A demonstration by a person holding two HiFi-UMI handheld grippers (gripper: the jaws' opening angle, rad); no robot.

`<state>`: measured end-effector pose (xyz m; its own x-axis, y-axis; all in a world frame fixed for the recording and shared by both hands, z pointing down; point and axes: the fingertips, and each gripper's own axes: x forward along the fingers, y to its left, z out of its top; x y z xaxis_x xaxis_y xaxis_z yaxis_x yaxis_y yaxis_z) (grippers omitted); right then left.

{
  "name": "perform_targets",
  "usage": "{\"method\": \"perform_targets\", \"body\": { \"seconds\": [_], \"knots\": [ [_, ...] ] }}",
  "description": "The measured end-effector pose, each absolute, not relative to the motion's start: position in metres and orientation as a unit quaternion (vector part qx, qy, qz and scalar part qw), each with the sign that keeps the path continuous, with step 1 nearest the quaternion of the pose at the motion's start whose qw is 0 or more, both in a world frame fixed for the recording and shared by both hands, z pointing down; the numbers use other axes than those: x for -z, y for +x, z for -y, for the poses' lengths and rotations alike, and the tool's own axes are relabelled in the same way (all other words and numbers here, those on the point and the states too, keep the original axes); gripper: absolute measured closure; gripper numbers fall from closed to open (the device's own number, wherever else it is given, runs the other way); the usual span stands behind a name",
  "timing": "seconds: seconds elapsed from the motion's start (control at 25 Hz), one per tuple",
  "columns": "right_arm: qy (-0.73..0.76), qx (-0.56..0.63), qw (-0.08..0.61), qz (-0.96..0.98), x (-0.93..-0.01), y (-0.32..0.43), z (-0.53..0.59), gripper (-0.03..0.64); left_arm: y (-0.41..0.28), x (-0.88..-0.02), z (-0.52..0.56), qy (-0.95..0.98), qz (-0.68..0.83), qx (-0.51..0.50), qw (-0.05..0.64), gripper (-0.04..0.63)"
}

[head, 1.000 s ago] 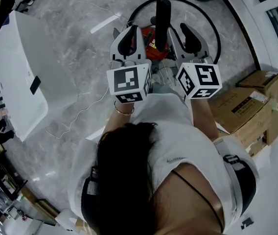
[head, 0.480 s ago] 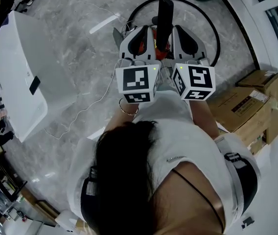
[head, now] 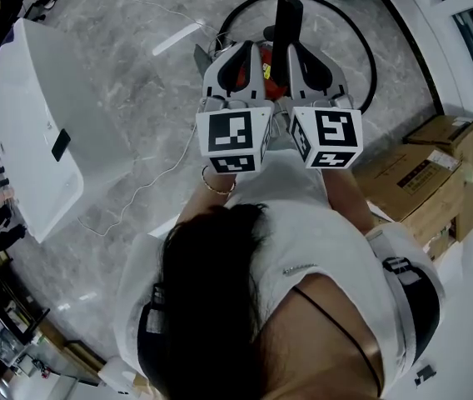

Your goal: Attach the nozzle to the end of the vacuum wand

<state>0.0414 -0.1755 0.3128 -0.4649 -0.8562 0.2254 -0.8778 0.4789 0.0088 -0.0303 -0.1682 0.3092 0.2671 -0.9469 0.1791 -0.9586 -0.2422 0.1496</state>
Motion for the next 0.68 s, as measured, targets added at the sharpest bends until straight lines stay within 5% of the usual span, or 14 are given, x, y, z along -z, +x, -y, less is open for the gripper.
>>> {"method": "perform_targets", "body": {
  "seconds": [0.68],
  "knots": [
    [0.519, -0.054, 0.115, 0.845, -0.3212, 0.0354, 0.1647, 0.601, -0.031, -0.3184, 0.1609, 0.793, 0.597, -0.027, 0.12, 0.592]
  ]
}}
